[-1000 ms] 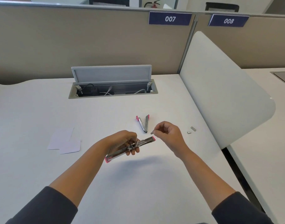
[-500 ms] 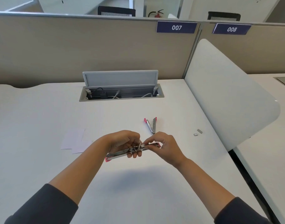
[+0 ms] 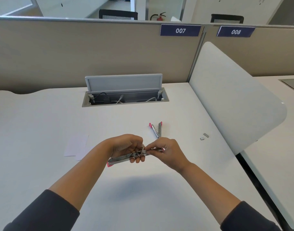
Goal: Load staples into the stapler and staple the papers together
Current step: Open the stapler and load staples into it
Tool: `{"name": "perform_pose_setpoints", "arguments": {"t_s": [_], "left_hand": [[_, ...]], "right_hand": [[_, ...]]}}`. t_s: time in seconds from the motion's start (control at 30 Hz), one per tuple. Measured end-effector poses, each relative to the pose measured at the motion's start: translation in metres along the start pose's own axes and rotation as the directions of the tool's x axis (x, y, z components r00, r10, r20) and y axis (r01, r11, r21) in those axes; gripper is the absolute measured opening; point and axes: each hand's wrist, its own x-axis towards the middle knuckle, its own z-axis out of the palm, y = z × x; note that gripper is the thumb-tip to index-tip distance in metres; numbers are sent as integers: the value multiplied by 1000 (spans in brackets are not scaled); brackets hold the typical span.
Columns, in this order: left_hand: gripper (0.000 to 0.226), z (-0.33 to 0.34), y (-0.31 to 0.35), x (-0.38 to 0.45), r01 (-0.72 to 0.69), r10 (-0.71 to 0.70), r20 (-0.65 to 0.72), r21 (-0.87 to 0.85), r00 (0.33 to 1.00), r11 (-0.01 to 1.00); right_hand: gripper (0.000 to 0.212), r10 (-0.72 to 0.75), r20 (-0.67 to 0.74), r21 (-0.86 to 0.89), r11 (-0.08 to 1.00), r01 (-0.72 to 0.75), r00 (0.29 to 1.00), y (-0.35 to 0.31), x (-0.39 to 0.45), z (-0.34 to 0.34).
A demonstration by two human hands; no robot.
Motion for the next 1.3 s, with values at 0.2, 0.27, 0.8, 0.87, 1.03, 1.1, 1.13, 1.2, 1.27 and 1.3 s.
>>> {"name": "perform_pose_setpoints", "arguments": {"t_s": [0.2, 0.27, 0.8, 0.87, 1.03, 1.1, 1.13, 1.2, 1.27, 1.3], "left_hand": [[34, 0, 2, -1, 10, -10, 16, 24, 1000, 1000], [35, 0, 2, 0, 10, -11, 20, 21, 1000, 1000], [35, -3, 1, 6, 18, -18, 10, 25, 1000, 1000], [34, -3, 0, 7, 21, -21, 12, 15, 1000, 1000], [34, -3, -1, 8, 35, -35, 12, 14, 999, 999], [35, -2, 1, 9, 38, -38, 11, 22, 999, 999], [35, -2, 1, 9, 39, -39, 9, 25, 999, 999], [34, -3, 1, 9, 39, -39, 1, 28, 999, 999], [33, -4, 0, 8, 40, -40, -15, 34, 999, 999], [32, -4, 0, 8, 42, -42, -22, 38, 999, 998]], "right_hand": [[11, 81, 19, 76, 994, -82, 997, 0, 2, 0], [12, 103, 27, 108, 989, -105, 994, 0, 2, -1], [10, -60, 85, -107, 992, 68, 995, -2, 6, -7], [10, -93, 99, -140, 984, 107, 991, -3, 6, -7], [12, -132, 164, -259, 950, 172, 978, -5, 10, -10], [14, -131, 185, -290, 940, 182, 974, -6, 11, -10], [14, -136, 190, -301, 934, 190, 972, -7, 11, -10], [15, -135, 197, -310, 931, 193, 971, -7, 11, -10], [15, -115, 204, -318, 931, 177, 972, -7, 12, -8], [16, -109, 206, -323, 930, 173, 972, -7, 12, -7]]}}
